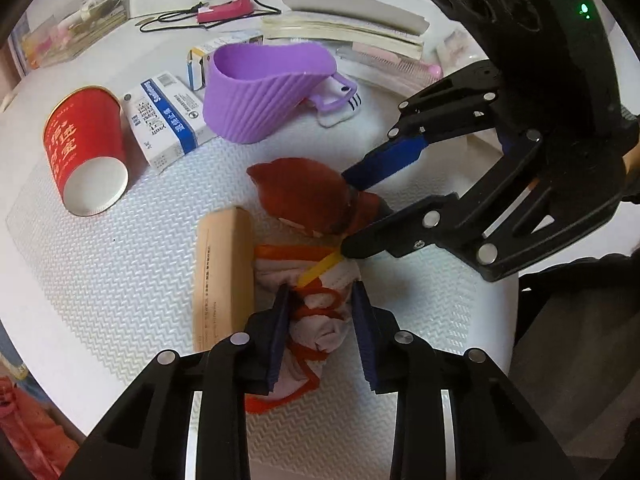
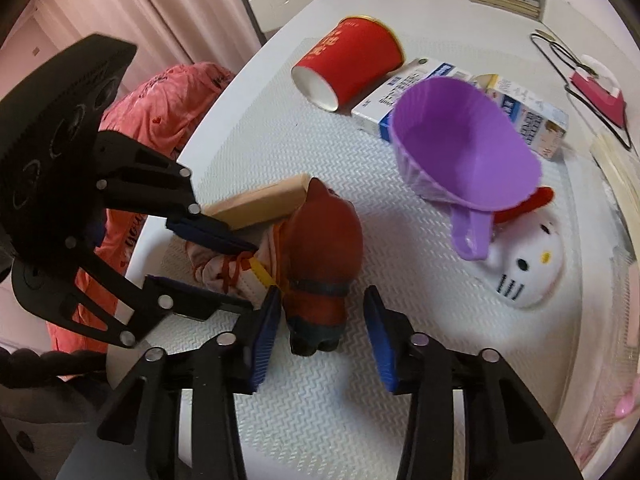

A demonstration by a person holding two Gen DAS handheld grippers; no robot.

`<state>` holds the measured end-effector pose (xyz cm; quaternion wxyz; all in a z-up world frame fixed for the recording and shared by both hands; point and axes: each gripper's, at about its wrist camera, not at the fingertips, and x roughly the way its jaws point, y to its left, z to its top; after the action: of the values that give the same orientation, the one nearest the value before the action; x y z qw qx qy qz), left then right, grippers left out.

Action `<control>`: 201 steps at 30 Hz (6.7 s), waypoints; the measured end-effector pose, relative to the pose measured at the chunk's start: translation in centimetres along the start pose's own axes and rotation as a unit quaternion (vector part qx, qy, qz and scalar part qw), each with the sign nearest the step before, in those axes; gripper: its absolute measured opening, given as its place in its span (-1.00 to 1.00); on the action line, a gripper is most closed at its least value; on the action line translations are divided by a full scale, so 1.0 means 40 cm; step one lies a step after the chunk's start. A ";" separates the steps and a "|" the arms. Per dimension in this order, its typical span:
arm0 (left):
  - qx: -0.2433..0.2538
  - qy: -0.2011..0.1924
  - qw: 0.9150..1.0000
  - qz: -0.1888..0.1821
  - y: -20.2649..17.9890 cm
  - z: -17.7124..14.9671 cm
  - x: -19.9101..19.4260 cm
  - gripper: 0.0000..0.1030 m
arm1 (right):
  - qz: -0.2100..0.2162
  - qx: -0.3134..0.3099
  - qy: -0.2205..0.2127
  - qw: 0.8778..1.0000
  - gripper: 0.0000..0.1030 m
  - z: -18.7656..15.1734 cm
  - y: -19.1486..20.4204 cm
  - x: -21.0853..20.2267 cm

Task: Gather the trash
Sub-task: 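Grasp the red-white wrapper with the left tool while the right tool grasps the red toy, then carry the wrapper and red toy with both tools over the orange bin, then open the left tool dropping the wrapper while the right tool drops the red toy, then move both open tools back over the desk mat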

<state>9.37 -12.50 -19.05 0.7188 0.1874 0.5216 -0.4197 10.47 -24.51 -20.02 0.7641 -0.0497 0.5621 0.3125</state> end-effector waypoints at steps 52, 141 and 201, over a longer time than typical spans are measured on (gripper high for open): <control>-0.134 -0.091 0.981 0.103 -0.094 -0.173 -0.358 -0.45 | 0.065 -0.128 -0.068 0.987 -0.46 0.060 0.173 -0.265; -0.445 -0.069 0.883 0.129 0.292 -0.858 -0.240 0.22 | 0.111 -0.227 0.118 0.960 -0.07 0.239 0.856 0.608; -0.117 -0.134 0.974 0.140 -0.083 -0.038 -0.404 0.86 | -0.030 0.002 -0.203 0.979 0.60 0.044 0.213 -0.430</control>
<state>4.15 -6.73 -4.41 0.8504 0.1153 0.4348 -0.2728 4.43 -24.18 -1.73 0.8712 -0.0001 0.3948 0.2919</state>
